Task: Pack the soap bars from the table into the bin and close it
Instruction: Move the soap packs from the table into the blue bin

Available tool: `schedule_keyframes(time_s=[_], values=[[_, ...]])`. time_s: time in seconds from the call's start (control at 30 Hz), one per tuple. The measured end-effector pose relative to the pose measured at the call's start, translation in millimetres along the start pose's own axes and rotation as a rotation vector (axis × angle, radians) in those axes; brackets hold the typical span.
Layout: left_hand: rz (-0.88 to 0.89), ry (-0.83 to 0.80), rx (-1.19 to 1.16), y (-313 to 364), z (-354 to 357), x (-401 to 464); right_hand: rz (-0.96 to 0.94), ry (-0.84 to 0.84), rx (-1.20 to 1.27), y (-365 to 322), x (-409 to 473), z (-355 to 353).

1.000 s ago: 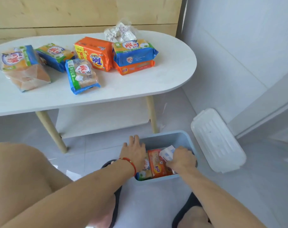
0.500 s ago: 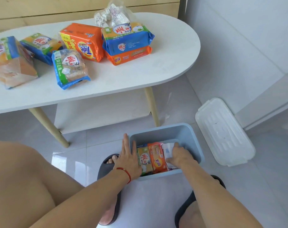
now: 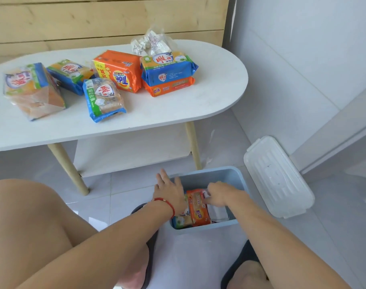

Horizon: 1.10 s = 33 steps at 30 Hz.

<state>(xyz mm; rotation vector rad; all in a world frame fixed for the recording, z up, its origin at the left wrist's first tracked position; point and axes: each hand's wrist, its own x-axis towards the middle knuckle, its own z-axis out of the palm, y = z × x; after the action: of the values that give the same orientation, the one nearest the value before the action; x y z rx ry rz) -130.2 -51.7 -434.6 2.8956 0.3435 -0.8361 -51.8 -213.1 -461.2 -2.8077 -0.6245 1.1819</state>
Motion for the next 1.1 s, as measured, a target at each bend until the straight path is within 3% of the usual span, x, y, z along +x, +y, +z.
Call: schedule_keyframes(time_s=[0.1, 0.2, 0.37, 0.43, 0.53, 0.63, 0.73, 0.9, 1.0, 1.1], values=[[0.147, 0.226, -0.108, 6, -61, -17, -0.104, 0.143, 0.179, -20, -22, -54], [0.27, 0.569, -0.279, 0, -130, -38, -0.283, 0.286, 0.381, -45, -58, -108], [0.357, 0.996, -0.318, -25, -217, -41, -0.425, 0.899, 0.588, -82, -89, -180], [0.333, 0.98, -0.206, -32, -241, -26, -0.365, 0.968, 0.487, -89, -85, -201], [0.252, 0.8, 0.103, -40, -254, 0, -0.203, 0.865, 0.025, -85, -76, -224], [0.262, 0.803, 0.111, -41, -257, 15, -0.136, 0.776, -0.258, -69, -70, -246], [0.257, 0.813, 0.028, -37, -265, 17, -0.136, 0.775, -0.212, -54, -60, -254], [0.239, 0.848, 0.061, -37, -267, 10, -0.169, 0.858, 0.127, -53, -38, -247], [0.26, 0.759, 0.017, -39, -264, -4, -0.345, 0.883, 0.18, -60, -30, -254], [0.227, 0.653, -0.062, -56, -264, -21, -0.599, 0.695, 0.111, -69, -27, -256]])
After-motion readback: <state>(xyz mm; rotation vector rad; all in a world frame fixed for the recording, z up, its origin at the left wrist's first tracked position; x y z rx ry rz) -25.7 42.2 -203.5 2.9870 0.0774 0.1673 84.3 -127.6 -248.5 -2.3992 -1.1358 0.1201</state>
